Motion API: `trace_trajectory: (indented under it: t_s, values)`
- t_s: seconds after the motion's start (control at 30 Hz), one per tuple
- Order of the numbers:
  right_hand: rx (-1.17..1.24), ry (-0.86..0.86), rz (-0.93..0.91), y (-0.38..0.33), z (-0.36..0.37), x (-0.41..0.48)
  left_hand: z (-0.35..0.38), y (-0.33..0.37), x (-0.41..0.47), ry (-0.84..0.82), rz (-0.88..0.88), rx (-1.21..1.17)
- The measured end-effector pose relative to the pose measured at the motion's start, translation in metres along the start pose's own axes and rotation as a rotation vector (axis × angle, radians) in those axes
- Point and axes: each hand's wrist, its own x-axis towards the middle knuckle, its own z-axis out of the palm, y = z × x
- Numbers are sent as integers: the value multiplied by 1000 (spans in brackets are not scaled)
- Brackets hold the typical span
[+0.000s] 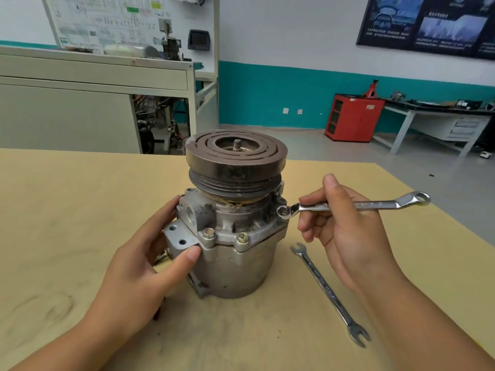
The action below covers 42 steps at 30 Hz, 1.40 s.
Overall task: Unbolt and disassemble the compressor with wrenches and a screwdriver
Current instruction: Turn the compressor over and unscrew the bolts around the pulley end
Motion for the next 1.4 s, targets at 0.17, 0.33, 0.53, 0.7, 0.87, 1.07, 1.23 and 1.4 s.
trace_trajectory:
  t_s: [0.17,0.33,0.53,0.7,0.87,1.07,1.23,1.4]
  values:
    - [-71,97,-45,1,5,-1,-1,6,1,-5,-16,13]
    - [-71,226,-56,9,14,0,-1,4,2,-32,-29,6]
    - [45,171,8,11,12,4,-1,3,1,-31,-62,-2]
    - [41,232,6,16,23,9,-2,3,0,-31,-80,0]
    - [315,62,131,16,13,8,2,1,-4,-4,-89,8]
    - [307,221,52,12,9,6,5,1,-6,10,-88,-9]
    - [-11,486,-273,15,16,-8,5,2,-7,12,-91,-12]
    - [-11,513,-276,23,31,-16,4,-2,-7,15,-81,-12]
